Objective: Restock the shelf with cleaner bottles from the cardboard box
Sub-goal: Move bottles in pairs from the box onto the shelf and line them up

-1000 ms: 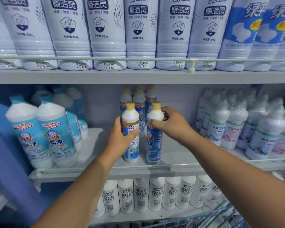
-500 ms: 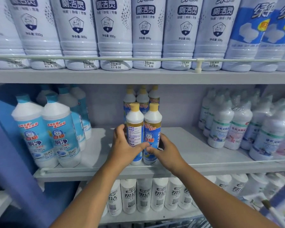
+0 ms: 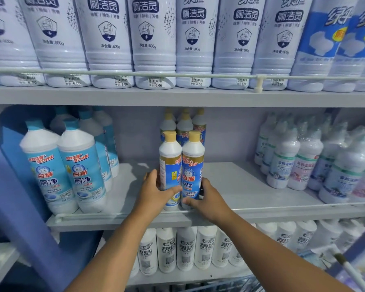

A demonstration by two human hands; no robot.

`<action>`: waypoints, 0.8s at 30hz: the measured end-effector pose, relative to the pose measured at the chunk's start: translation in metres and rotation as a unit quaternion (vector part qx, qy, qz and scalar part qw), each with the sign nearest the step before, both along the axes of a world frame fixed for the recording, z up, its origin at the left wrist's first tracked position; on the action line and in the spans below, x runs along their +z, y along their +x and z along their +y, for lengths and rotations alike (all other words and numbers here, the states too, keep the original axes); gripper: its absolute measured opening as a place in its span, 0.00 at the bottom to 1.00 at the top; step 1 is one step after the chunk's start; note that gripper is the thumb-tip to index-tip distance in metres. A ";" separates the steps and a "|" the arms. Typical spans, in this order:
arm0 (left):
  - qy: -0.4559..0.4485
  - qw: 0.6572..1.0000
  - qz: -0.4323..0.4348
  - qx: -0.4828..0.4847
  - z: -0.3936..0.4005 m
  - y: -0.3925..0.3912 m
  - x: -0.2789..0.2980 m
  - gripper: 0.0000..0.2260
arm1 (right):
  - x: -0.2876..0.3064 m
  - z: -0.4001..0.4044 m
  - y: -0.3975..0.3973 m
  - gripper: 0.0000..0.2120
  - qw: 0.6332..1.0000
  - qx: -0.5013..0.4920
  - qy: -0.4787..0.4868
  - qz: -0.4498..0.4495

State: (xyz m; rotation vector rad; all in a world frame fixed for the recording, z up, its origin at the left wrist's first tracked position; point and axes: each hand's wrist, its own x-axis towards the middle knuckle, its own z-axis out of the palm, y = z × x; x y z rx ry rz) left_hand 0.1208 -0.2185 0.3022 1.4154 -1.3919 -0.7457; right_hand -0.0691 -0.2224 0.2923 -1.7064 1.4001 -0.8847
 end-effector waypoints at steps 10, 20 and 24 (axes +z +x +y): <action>0.023 0.997 0.046 -0.054 0.000 0.008 -0.017 0.23 | 0.002 -0.006 0.001 0.25 0.999 -0.016 -0.004 0.034; 0.015 0.999 0.025 -0.027 -0.007 -0.033 -0.015 0.21 | 0.012 -0.003 -0.032 0.23 0.997 -0.051 -0.012 0.054; 0.008 1.000 0.017 -0.014 -0.012 -0.051 -0.018 0.18 | 0.012 -0.007 -0.045 0.22 0.996 -0.067 -0.017 0.059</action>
